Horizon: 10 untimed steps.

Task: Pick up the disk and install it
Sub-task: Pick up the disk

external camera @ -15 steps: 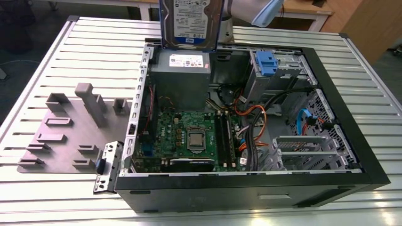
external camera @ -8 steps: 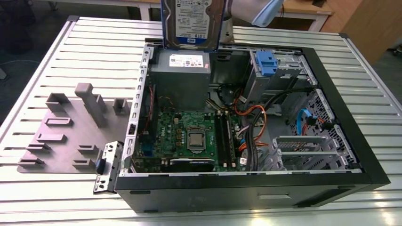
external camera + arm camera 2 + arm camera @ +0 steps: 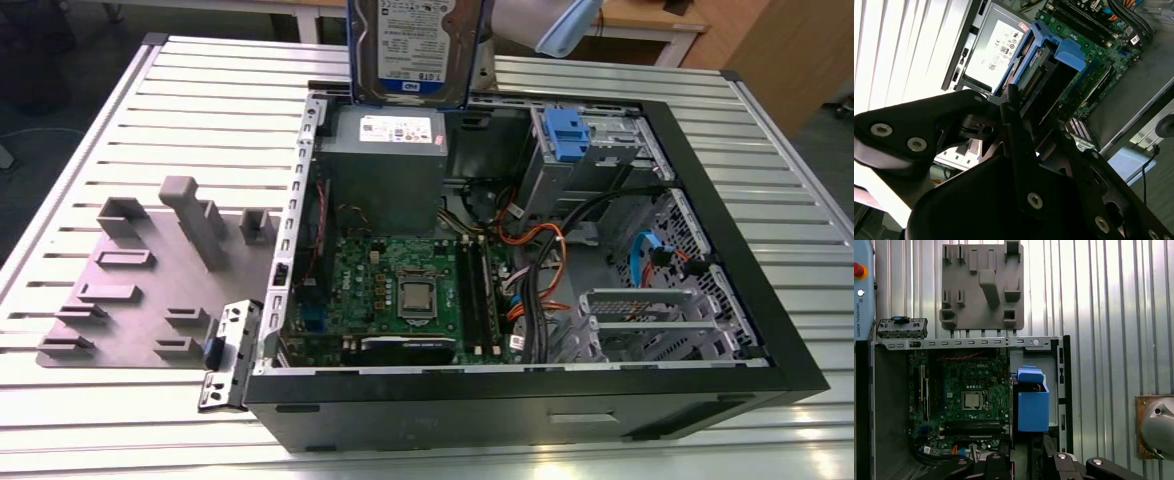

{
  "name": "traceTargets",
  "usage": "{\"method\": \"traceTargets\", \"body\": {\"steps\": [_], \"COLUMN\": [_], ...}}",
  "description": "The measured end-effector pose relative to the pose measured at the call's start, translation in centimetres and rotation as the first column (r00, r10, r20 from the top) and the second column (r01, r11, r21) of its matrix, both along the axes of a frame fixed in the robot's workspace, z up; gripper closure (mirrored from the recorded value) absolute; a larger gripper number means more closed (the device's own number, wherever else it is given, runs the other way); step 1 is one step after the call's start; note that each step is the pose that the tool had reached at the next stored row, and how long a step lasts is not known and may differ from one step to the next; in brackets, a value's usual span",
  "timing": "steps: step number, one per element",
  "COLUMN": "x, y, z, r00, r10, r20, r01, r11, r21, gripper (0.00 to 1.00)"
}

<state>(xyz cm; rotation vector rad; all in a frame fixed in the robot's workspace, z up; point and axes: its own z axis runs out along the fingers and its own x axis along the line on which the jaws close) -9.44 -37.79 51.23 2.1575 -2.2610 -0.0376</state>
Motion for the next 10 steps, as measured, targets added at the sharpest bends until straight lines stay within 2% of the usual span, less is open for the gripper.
{"method": "traceTargets", "body": {"steps": [10], "x": [0.44], "y": [0.0], "z": [0.0], "r00": [1.0], "r10": [0.0], "r20": [0.0], "r01": [0.0], "r11": [1.0], "r21": [0.0], "gripper": [0.65]}}
